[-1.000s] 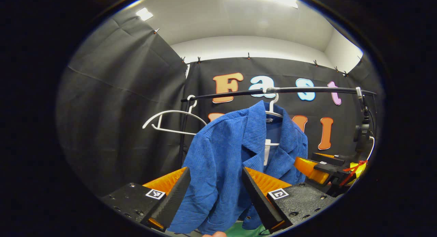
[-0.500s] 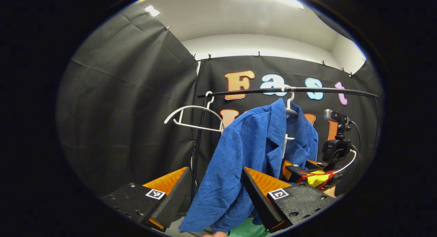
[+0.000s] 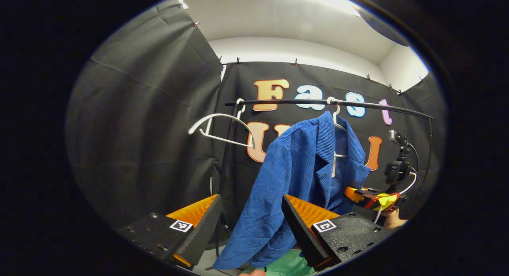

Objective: Grasp the clothes on the hanger with both hands and then place them into the laundry hamper below.

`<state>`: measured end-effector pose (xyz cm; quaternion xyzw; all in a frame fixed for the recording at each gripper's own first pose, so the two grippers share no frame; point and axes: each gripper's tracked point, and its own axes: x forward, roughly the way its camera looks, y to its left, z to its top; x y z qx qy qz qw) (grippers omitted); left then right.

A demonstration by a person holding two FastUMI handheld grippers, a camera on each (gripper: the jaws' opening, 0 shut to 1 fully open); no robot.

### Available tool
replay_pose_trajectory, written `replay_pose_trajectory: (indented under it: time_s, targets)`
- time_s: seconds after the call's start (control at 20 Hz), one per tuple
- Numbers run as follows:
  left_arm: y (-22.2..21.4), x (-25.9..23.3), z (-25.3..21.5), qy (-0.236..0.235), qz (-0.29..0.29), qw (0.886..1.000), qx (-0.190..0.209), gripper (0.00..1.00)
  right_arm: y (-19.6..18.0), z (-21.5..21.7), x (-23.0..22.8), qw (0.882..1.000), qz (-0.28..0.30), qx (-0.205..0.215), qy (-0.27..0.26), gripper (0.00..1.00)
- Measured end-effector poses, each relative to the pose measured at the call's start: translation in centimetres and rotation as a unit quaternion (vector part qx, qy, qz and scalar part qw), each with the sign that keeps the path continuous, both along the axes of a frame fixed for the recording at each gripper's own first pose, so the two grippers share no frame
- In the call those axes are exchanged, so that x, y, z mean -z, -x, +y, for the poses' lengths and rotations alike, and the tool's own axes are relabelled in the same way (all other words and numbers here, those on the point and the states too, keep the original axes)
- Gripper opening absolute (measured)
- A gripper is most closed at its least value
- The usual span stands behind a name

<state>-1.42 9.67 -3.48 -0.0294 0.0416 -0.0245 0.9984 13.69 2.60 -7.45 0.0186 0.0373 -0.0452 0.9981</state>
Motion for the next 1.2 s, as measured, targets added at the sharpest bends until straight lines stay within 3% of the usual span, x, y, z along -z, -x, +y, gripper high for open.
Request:
replay_pose_trajectory:
  time_s: [0.05,0.1,0.2,0.35,0.4,0.55,0.6,0.65,0.7,0.75,0.9,1.0,1.1,1.2]
  targets:
    - [-0.3,0.1,-1.2,0.003,-0.001,1.000,0.010,0.95,0.9,0.1,-0.4,1.000,0.002,-0.022,-0.001,0.21]
    - [-0.5,0.2,-2.7,0.006,-0.002,1.000,0.020,0.92,1.9,-0.5,-0.9,0.999,0.006,-0.038,-0.006,0.17]
    - [-1.3,0.4,-5.7,0.012,-0.005,0.999,0.039,0.92,3.7,-1.8,-2.5,0.998,-0.001,-0.063,-0.021,0.21]
    - [-2.4,1.1,-10.6,0.020,-0.004,0.998,0.062,0.95,6.8,-3.1,-7.3,0.994,-0.057,-0.095,-0.021,0.21]
    - [-2.7,1.3,-11.9,0.021,-0.003,0.998,0.064,0.95,7.5,-4.2,-8.6,0.993,-0.074,-0.090,-0.014,0.25]
    - [-4.8,2.2,-14.9,0.019,-0.004,0.999,0.043,0.94,9.1,-5.7,-10.4,0.990,-0.091,-0.107,0.009,0.13]
    - [-5.5,2.6,-15.9,0.017,-0.004,0.999,0.036,0.91,9.6,-5.6,-10.4,0.988,-0.091,-0.124,0.011,0.13]
    - [-6.2,2.9,-16.7,0.013,-0.006,1.000,0.026,0.91,9.7,-5.3,-10.6,0.985,-0.094,-0.141,0.008,0.01]
    - [-6.9,3.2,-17.3,0.007,-0.009,1.000,0.012,0.91,10.0,-5.0,-10.8,0.983,-0.098,-0.157,0.008,0.01]
    - [-7.6,3.3,-17.6,-0.002,-0.013,1.000,-0.009,0.91,10.3,-4.9,-10.9,0.980,-0.101,-0.169,0.009,0.07]
    - [-9.7,2.6,-17.6,-0.043,-0.044,0.996,-0.070,0.90,11.6,-4.9,-12.1,0.973,-0.120,-0.196,0.004,0.07]
    - [-10.4,1.6,-16.4,-0.095,-0.069,0.984,-0.135,0.90,12.2,-5.6,-12.6,0.970,-0.129,-0.205,-0.003,0.07]
    - [-10.4,2.3,-13.4,-0.150,-0.055,0.963,-0.217,0.92,12.6,-6.1,-12.9,0.967,-0.136,-0.214,-0.002,0.07]
    - [-10.6,3.8,-11.7,-0.161,-0.039,0.957,-0.240,0.96,12.8,-6.4,-13.1,0.965,-0.138,-0.223,-0.003,0.07]
